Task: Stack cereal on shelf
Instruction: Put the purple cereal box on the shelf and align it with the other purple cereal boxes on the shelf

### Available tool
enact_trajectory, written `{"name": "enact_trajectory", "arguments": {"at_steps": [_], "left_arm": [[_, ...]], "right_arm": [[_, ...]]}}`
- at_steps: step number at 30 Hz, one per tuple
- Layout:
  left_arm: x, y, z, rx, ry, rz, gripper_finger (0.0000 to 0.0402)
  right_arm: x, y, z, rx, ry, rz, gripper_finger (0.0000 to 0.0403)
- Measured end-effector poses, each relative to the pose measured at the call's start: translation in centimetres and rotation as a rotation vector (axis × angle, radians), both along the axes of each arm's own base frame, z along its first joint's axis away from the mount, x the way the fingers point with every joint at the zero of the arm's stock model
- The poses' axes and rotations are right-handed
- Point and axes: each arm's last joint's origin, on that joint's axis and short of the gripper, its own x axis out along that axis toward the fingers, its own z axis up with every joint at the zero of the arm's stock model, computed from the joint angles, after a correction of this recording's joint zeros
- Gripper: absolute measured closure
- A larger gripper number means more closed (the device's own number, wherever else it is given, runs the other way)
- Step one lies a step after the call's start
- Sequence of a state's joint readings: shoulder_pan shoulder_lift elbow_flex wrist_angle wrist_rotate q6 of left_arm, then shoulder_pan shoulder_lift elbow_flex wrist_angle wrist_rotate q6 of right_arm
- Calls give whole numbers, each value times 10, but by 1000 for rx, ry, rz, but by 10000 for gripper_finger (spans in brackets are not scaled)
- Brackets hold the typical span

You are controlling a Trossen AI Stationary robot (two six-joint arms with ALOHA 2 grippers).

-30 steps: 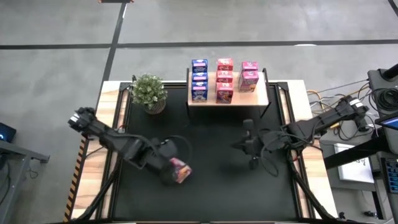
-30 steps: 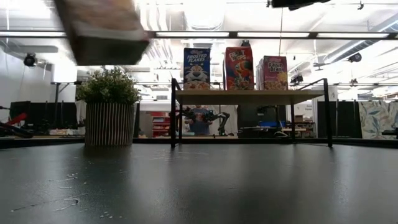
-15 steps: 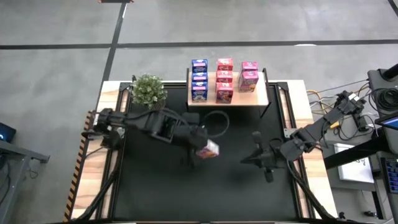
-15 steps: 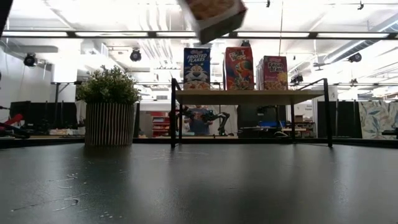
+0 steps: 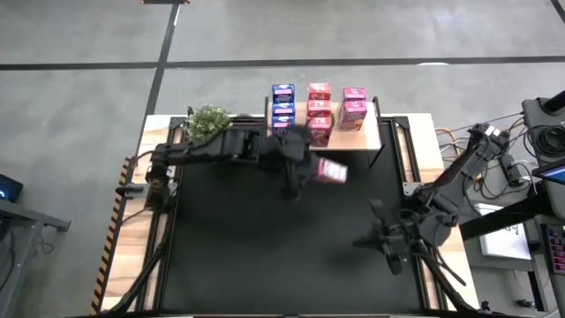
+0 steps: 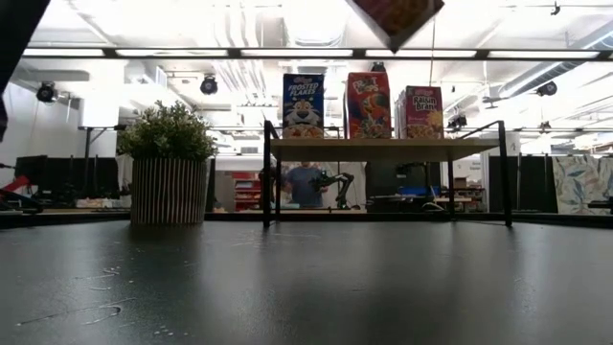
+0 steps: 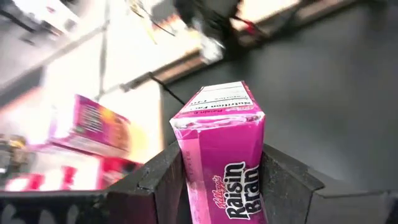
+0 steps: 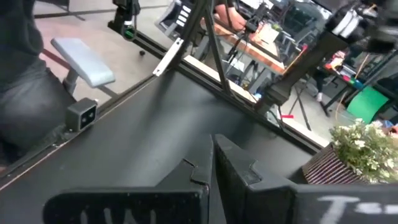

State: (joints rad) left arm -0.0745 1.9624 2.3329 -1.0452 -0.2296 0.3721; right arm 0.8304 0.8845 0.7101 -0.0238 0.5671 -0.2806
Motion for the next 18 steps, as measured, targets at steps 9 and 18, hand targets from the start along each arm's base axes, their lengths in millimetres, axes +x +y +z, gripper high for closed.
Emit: {"name": "enact_trajectory", "arguments": {"at_steps": [9, 18], "left_arm": [[25, 52, 11, 53, -248, 88, 232], [60, 92, -23, 97, -253, 150, 232]], "right_arm": [[-8, 7, 0, -10, -11, 24, 394], [-8, 7, 0, 1, -6, 15, 394]]}}
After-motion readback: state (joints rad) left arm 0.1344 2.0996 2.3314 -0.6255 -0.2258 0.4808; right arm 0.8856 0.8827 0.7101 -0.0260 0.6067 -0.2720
